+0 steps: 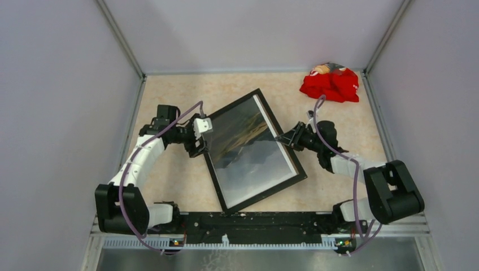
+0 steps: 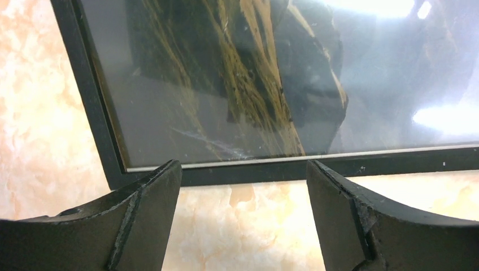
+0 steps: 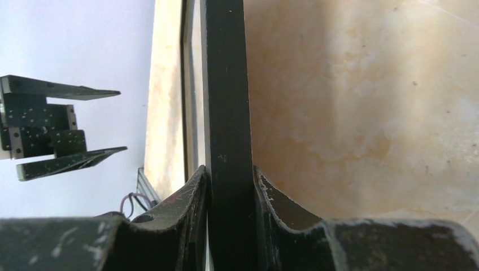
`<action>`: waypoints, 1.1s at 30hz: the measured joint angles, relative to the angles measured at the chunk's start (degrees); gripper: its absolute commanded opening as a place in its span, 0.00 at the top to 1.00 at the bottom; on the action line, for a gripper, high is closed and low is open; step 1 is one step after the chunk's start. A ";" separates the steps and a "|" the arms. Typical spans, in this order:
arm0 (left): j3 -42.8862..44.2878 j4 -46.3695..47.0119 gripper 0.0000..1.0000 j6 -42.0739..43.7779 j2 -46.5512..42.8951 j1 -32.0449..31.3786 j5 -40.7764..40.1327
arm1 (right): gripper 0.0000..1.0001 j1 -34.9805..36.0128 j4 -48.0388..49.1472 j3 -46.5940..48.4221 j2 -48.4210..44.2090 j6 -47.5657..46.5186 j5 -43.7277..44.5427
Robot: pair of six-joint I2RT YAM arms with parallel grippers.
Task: Put the photo into the frame
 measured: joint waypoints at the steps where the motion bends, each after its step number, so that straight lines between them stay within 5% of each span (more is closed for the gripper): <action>1: -0.02 -0.28 0.12 0.26 0.26 0.50 -0.33 | 0.80 0.00 0.59 -0.24 0.55 0.00 0.24; 5: -0.11 -0.83 0.11 1.70 2.36 2.78 -1.99 | 0.67 0.07 2.93 -1.11 2.93 -0.57 2.54; 7: -0.26 -0.92 0.12 2.84 3.98 3.89 -2.89 | 0.53 0.11 2.51 -1.07 3.21 -1.90 4.70; 8: -0.59 -0.87 0.12 3.50 4.85 4.35 -3.67 | 0.35 0.09 1.53 -1.01 3.37 -2.91 6.62; 9: -1.03 -0.81 0.12 4.07 5.64 4.96 -4.44 | 0.06 0.02 0.24 -0.96 3.56 -3.56 8.48; 10: -1.51 -0.79 0.13 4.44 6.27 5.49 -5.14 | 0.02 -0.15 -1.44 -0.90 3.82 -4.37 10.32; 20: -5.29 2.32 0.17 5.77 12.85 7.56 -9.90 | 0.01 -0.42 -12.74 1.53 1.92 -11.19 20.13; 33: 0.85 14.78 0.20 -5.92 25.31 -1.51 -14.32 | 0.01 -0.44 -18.69 -0.70 -9.22 -14.03 24.98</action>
